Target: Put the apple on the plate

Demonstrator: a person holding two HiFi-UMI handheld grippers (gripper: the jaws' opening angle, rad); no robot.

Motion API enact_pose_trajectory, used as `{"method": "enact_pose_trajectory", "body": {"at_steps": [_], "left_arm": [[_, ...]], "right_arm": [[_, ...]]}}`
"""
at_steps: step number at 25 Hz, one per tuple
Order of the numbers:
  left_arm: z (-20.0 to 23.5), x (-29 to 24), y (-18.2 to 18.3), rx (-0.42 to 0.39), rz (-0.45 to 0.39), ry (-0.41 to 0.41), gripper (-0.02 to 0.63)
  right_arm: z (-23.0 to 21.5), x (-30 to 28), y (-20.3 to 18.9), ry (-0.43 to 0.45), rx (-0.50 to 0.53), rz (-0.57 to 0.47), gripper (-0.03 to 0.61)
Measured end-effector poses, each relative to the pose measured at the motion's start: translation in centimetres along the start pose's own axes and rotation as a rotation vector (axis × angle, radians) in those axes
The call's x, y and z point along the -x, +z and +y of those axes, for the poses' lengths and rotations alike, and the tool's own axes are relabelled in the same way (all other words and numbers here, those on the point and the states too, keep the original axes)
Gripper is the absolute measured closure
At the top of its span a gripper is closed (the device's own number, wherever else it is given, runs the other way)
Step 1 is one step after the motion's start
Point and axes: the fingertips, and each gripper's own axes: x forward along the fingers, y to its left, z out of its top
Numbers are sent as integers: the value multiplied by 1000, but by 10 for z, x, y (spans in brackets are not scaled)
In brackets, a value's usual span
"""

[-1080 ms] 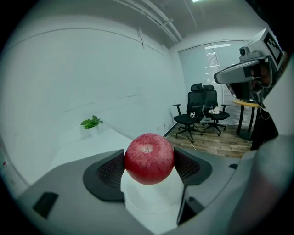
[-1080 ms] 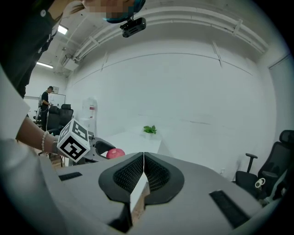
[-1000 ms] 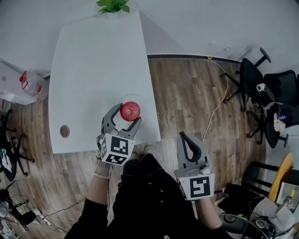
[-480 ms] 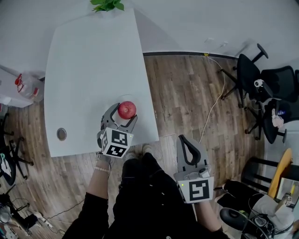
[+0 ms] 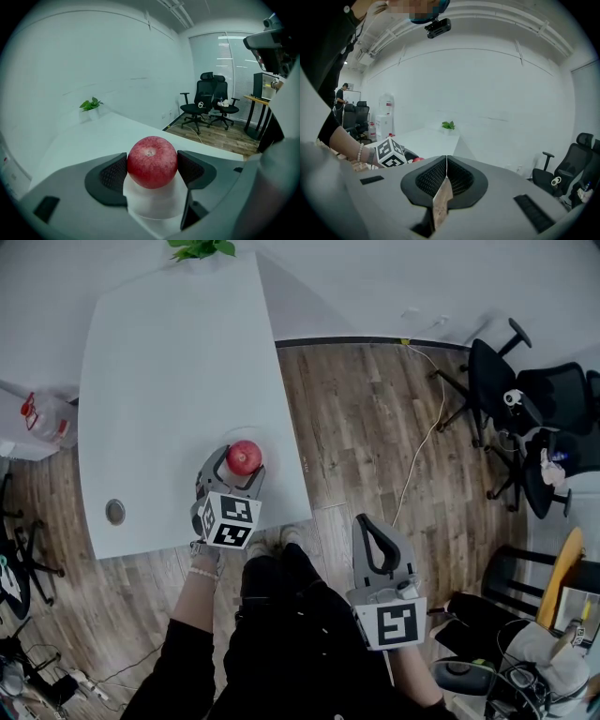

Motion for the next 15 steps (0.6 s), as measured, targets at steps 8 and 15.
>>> {"method": "enact_pose_trajectory", "body": {"at_steps": [8,15], "left_arm": [[-5,-5,-1,-35,-1,0,264],[-3,-10,-2,-53,7,10,265]], "right_arm": [[0,4,-5,-2,-4,11,537],[0,0,-2,1,5,9,537]]}}
